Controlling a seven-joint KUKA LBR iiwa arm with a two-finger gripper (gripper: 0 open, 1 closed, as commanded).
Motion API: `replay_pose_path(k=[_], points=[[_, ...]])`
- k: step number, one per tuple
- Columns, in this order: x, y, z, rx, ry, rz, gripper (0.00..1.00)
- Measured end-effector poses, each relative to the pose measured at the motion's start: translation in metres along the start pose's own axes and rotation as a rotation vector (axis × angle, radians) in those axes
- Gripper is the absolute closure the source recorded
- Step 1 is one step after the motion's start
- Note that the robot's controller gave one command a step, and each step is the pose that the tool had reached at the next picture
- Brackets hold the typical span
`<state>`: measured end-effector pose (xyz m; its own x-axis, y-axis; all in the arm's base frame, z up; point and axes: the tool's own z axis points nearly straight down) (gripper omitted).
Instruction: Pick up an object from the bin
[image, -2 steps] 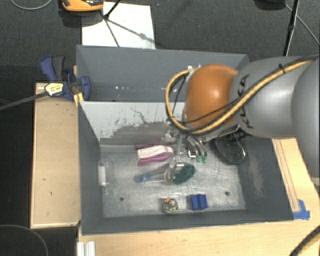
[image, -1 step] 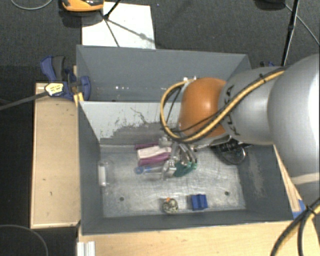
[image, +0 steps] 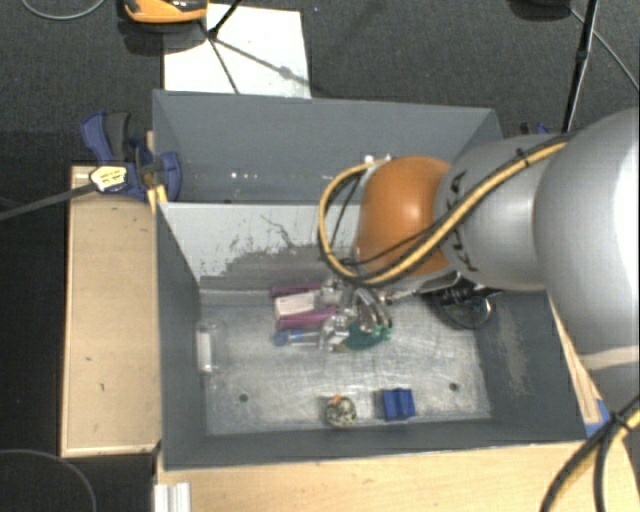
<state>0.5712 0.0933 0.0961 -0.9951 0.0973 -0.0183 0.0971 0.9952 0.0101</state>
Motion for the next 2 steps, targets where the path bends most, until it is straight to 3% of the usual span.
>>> replay_pose_path(k=[1, 2], points=[[0.0055, -0.0035, -0.1063, 0.007, 0.008, -0.032, 1.0], [0.0069, -0.0039, -0.1016, 0.009, 0.017, -0.031, 0.0]])
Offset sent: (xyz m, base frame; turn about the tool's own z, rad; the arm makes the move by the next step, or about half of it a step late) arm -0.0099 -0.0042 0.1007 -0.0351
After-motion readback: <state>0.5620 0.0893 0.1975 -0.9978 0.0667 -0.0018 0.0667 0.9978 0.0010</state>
